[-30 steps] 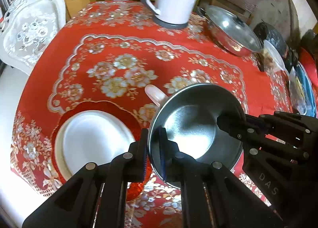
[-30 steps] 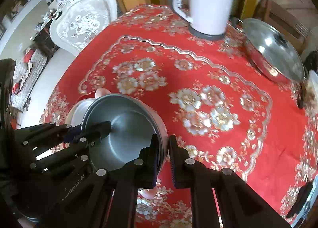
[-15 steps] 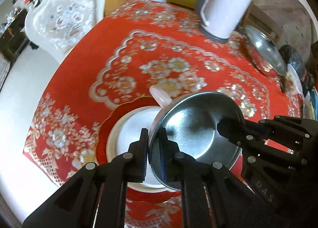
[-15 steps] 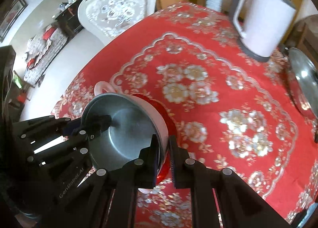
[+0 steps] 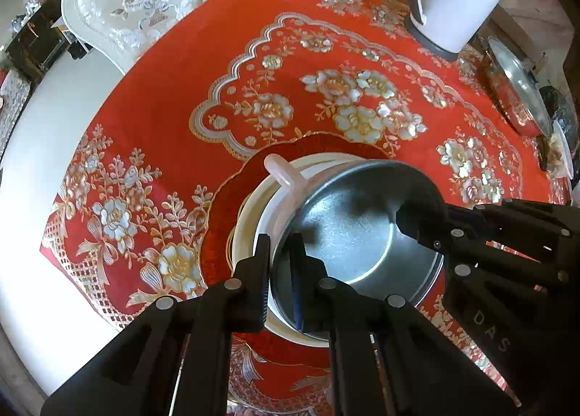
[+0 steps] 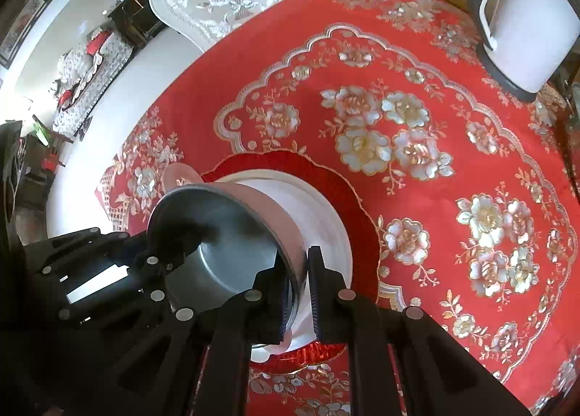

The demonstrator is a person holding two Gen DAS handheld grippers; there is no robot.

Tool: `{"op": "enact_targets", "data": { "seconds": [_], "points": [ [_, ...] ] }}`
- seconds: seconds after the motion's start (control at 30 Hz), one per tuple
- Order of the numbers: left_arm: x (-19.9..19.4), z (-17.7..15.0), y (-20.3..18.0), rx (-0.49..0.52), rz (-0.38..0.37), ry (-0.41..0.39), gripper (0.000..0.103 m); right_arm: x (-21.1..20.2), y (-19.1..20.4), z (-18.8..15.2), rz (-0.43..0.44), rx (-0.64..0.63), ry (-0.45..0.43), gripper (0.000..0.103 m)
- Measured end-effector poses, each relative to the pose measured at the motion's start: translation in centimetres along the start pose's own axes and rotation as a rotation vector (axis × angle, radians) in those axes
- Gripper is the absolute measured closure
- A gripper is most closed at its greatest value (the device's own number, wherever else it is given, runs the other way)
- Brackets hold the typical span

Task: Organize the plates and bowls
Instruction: 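Lower the steel cup onto the top white plate and open the left tool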

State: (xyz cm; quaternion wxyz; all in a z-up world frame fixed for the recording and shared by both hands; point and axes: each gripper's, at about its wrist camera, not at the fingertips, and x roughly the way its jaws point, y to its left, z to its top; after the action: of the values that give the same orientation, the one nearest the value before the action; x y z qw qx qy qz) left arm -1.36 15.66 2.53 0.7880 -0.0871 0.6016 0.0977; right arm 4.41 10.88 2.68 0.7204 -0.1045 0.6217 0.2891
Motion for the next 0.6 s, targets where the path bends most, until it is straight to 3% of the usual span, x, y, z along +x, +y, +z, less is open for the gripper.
{"op": "enact_targets", "data": {
  "seconds": [0.2,0.37,0.5,0.57,0.6],
  "points": [
    [0.6,-0.3,0.0,-0.002,-0.009,0.02,0.095,0.8,-0.6,-0.3,0.032,0.016,0.019,0.088],
    [-0.1,0.2,0.2,-0.002,-0.003,-0.009,0.092,-0.1,-0.9,-0.2,0.032,0.018,-0.004,0.08],
    [-0.2,0.4,0.1,0.004,0.01,-0.011,0.091,-0.6,-1.2,-0.4,0.035,0.022,-0.011,0.079],
    [-0.4,0.3,0.2,0.002,0.018,-0.01,0.086,-0.9,-1.3,-0.5,0.031,0.026,-0.022,0.078],
    [-0.6,0.2,0.1,0.003,0.021,-0.015,0.078,-1.2,-1.3,-0.6,0.023,0.023,-0.031,0.076]
  ]
}}
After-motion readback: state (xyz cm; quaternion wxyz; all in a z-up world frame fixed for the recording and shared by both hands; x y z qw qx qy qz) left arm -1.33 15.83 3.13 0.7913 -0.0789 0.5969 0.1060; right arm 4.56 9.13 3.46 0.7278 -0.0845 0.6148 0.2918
